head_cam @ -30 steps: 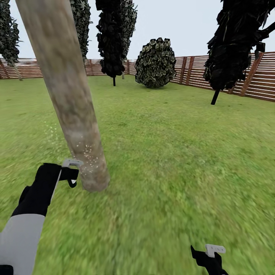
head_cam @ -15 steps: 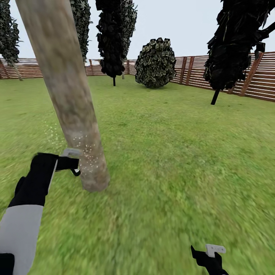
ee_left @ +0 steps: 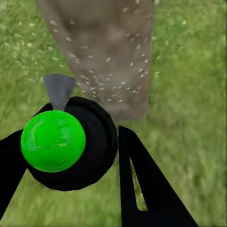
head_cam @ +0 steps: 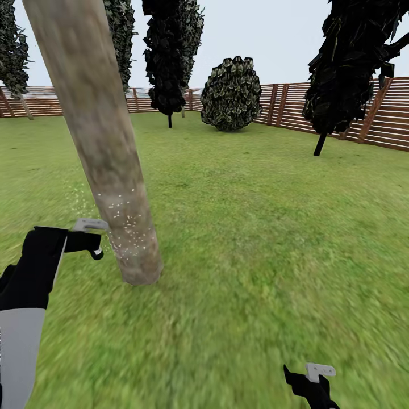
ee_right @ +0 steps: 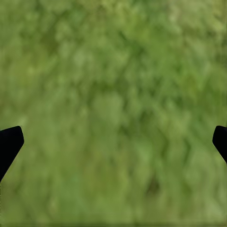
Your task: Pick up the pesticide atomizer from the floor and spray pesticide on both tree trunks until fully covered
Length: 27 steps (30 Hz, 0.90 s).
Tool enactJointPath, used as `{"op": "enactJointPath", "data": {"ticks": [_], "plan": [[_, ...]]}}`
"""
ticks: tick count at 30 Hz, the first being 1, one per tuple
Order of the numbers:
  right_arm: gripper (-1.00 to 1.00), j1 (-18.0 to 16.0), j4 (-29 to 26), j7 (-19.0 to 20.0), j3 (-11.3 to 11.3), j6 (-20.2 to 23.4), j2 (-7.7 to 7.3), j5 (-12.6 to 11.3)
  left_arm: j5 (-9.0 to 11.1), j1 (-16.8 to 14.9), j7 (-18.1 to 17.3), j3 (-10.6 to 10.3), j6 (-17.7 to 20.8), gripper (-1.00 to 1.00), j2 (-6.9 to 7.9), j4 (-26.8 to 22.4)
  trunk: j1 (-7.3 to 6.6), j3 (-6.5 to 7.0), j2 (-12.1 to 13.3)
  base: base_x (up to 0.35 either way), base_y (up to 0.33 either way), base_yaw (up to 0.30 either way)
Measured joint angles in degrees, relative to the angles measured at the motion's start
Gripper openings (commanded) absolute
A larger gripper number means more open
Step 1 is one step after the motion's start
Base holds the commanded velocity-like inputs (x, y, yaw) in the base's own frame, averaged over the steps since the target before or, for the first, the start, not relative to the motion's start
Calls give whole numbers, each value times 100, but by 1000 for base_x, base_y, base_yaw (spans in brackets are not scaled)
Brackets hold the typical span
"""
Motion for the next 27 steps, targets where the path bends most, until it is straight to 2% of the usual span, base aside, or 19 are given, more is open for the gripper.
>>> {"op": "enactJointPath", "data": {"ticks": [5, 11, 20, 27], "plan": [[100, 0, 0, 0, 0, 0, 9, 0, -23, 0, -268, 0, -5, -100, -19, -7, 0, 0, 0, 76, -238, 42], [100, 0, 0, 1, 7, 0, 21, 0, -36, 0, -283, 2, -6, -100, -29, -13, 0, 0, 0, -8, -270, 35], [100, 0, 0, 0, 4, 0, 22, -3, -75, 0, -283, 4, -14, -100, -29, -16, 0, 0, 0, -21, -273, 237], [100, 0, 0, -3, 0, 7, 12, -1, -84, 0, -283, 1, -15, -100, -37, -16, 0, 0, 0, 112, -264, 17]]}}
